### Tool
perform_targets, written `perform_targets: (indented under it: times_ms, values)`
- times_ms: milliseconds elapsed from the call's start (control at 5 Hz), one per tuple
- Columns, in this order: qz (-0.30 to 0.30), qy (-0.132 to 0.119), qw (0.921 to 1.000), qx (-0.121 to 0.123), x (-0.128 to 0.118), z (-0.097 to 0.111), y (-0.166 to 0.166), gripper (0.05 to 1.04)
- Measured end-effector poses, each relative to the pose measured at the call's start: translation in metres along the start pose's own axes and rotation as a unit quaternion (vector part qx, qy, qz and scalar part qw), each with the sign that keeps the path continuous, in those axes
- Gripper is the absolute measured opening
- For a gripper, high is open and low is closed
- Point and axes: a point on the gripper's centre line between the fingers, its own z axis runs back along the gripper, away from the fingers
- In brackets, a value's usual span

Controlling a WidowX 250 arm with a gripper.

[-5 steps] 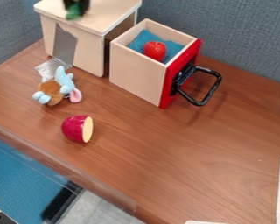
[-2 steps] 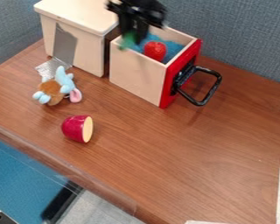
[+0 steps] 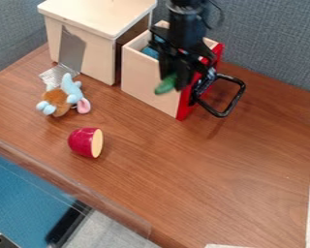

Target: Pick up the green thing and place it on the bottom right of the table

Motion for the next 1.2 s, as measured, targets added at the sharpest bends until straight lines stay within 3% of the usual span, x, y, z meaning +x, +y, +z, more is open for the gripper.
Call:
perform_targets:
  times_ms: [200,400,600,800,1200]
  values:
    - [-0.038,0.021,0.9990,0.001,-0.016,-0.014,-0.023,0.331]
    - [-0.072,0.008,0.9974,0.002,-0.030,-0.012,-0.045,0.331]
    - [-0.097,0.019,0.9951,0.007,-0.045,-0.026,-0.063,0.331]
    - [-0.108,0.010,0.9940,0.013,-0.056,-0.043,-0.078,0.331]
    - [-0.038,0.014,0.9992,0.001,-0.063,-0.084,-0.084,0.331]
